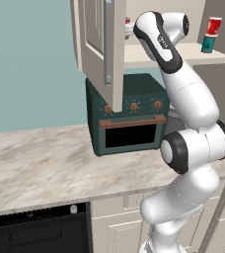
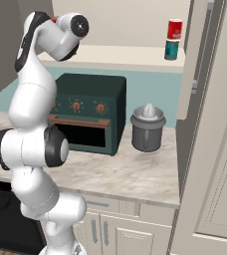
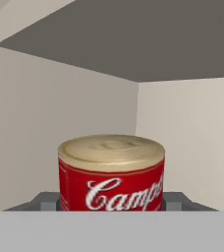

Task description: Stack two cans on top of the other two cans in the cabinet.

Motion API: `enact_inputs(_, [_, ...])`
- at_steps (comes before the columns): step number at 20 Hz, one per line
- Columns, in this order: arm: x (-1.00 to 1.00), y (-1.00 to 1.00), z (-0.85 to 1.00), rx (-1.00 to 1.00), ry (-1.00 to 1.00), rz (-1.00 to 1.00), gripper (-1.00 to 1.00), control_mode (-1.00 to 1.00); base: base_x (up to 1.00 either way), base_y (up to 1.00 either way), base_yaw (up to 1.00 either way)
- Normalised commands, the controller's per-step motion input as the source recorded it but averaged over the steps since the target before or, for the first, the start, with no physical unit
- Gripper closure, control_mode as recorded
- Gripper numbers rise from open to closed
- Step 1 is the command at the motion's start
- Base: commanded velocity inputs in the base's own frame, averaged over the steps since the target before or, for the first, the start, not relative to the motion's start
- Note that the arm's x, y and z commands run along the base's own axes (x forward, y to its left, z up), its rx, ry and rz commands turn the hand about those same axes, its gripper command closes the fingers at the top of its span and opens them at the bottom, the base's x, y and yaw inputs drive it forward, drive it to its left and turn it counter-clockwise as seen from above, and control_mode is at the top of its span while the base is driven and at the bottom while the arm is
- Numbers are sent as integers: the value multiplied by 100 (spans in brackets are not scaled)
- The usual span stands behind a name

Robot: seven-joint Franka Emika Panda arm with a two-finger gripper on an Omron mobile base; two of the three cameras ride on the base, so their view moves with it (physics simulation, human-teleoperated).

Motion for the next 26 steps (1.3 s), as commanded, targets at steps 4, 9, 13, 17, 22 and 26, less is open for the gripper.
enact_inputs(4, [0, 0, -3, 0, 0, 1, 100, -100, 0, 0, 0])
enact_inputs(9, [0, 0, 0, 0, 0, 2, 100, -100, 0, 0, 0])
enact_inputs(13, [0, 0, 0, 0, 0, 0, 100, -100, 0, 0, 0])
enact_inputs(17, [5, -1, 0, 0, 0, 0, 100, -100, 0, 0, 0])
enact_inputs(22, [10, 0, 0, 0, 0, 0, 100, -100, 0, 0, 0])
enact_inputs(26, [16, -1, 0, 0, 0, 0, 100, -100, 0, 0, 0])
